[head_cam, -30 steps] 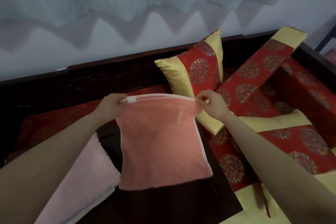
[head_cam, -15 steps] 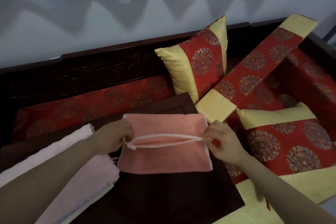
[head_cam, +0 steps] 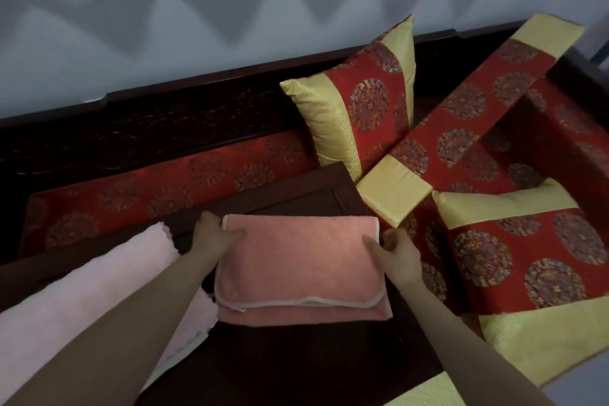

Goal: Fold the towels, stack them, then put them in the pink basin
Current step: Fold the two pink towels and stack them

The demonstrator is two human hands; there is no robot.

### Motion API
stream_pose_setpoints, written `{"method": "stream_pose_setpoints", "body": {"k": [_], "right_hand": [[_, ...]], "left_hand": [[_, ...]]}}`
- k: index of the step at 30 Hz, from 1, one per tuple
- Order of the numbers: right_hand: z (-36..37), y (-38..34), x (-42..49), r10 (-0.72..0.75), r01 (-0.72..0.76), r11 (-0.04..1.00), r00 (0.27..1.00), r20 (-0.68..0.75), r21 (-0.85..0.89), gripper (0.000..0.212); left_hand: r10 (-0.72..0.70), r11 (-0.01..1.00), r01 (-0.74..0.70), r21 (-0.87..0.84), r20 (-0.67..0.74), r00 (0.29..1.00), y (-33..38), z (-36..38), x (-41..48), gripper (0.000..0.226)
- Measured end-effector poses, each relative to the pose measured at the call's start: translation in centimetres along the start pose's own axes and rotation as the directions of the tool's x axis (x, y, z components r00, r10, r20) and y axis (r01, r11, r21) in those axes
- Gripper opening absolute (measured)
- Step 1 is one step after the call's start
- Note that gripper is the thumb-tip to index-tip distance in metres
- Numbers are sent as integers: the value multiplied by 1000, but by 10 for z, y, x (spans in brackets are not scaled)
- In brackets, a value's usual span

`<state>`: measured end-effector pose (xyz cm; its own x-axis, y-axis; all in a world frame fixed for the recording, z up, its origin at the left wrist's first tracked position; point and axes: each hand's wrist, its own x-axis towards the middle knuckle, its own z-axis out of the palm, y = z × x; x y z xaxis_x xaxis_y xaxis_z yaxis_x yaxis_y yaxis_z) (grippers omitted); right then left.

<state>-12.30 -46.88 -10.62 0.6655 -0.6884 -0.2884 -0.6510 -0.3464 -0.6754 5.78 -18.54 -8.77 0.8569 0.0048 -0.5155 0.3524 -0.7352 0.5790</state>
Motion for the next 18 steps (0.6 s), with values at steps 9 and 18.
{"method": "stream_pose_setpoints", "body": {"k": [9,18], "right_hand": [[18,-2,-6,168,-135,949,981,96,-285,44],[11,16,-53,-611,639,679,765,205,-360,38]], "left_hand": [[-219,974,201,102,214,952,-10,21,-14,71],[636,603,-722,338,343,691,-45,26,-65,61]]}}
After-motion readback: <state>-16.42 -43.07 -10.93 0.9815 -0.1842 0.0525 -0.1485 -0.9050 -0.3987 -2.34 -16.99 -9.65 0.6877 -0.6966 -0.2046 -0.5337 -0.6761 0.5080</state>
